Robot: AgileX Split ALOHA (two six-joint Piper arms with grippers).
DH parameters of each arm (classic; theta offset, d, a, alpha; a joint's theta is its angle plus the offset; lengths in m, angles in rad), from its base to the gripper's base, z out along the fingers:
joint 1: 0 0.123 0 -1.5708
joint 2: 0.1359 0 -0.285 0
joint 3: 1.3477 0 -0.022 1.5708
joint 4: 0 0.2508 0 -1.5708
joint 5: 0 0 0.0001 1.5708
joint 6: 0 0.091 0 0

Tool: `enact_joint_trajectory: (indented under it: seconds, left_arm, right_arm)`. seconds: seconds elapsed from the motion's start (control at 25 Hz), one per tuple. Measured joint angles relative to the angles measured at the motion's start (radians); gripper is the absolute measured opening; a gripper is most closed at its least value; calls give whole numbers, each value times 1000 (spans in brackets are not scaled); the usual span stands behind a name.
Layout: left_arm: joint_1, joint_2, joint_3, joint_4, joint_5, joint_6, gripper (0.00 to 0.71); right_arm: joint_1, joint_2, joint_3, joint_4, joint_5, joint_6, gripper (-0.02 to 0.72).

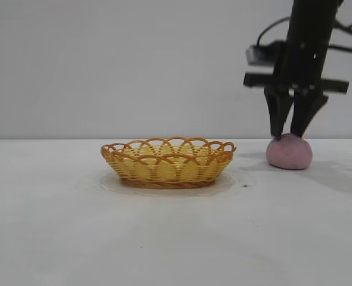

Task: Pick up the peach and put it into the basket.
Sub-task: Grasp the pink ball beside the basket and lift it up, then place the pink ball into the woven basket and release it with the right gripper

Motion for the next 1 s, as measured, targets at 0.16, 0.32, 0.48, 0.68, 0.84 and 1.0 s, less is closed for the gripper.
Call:
enact_joint_trajectory:
  seconds: [0.16,0.32,0.48,0.68,0.84,1.0]
  left_arm:
    - [25,0,0,-2,0,0,296]
    - [106,0,0,-2,0,0,296]
    - [127,0,0,-2,0,0,296]
    - [127,0,0,-2,0,0,296]
    - [127,0,0,-2,-2,0,296]
    - [127,0,0,-2,-2,0,296]
  right_arm:
    - [2,3,-9,6,-14,0,0]
    - [23,-76,-9,25,-16,-10,0]
    - [89,-201,-7,90,-28,-12,0]
    - [230,-242,-7,113,-8,-12,0]
    - [303,-191,-7,119,-8,-12,0]
    - [335,-113,-7,119,-12,-14,0]
